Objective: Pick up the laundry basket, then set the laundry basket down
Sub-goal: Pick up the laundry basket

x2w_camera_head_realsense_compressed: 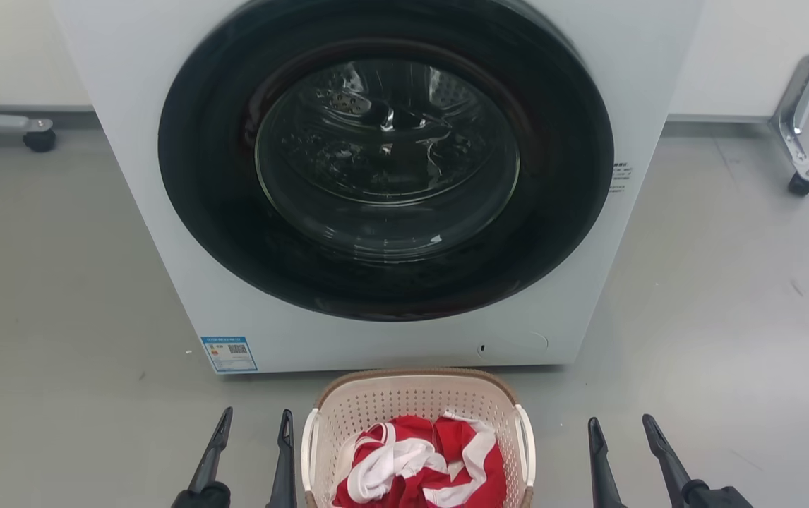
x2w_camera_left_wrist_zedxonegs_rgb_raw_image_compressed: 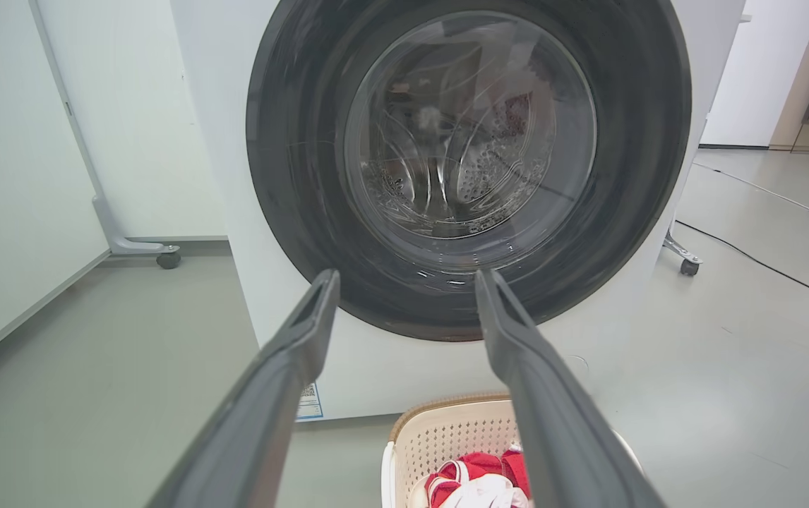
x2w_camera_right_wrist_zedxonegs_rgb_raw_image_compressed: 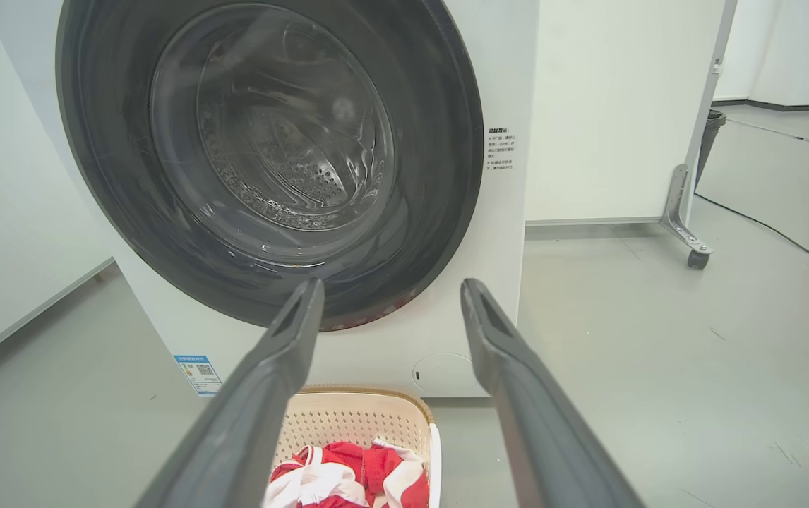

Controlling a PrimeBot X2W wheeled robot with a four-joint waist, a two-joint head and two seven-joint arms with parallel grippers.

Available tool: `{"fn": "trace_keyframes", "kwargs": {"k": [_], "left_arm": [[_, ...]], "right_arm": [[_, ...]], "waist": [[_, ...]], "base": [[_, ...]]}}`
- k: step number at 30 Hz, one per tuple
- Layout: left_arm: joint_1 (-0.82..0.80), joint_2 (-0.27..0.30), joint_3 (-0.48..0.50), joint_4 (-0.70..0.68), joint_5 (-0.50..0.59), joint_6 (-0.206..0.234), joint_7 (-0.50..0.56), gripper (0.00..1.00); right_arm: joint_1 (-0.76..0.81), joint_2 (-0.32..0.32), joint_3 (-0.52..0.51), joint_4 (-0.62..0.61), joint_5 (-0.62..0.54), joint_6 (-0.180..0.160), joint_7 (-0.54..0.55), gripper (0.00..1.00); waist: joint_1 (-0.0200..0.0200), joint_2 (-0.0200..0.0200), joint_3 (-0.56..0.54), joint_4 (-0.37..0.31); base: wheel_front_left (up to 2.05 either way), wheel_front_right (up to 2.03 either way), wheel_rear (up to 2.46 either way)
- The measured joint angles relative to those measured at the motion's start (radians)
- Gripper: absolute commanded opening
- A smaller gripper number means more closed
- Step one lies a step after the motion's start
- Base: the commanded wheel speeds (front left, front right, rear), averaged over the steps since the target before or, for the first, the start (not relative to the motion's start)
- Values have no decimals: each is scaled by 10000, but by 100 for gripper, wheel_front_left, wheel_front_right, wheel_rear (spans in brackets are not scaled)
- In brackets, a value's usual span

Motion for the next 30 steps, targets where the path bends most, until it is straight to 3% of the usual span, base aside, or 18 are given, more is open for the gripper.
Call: {"fn": "trace_keyframes", "kwargs": {"k": [13, 30], "left_arm": [[-1103, -33, 349, -127, 29, 2, 0, 100], [-3029, -107, 756, 1032, 27, 2, -29, 100]], "right_arm": [[-1510, -27, -224, -35, -17, 280, -4, 100], [-3955, -50, -242, 1425, -15, 679, -73, 100]], "waist": [[1, 1, 1478, -72], [2, 2, 3778, -271]], "base": [[0, 0, 0], [0, 0, 0]]}}
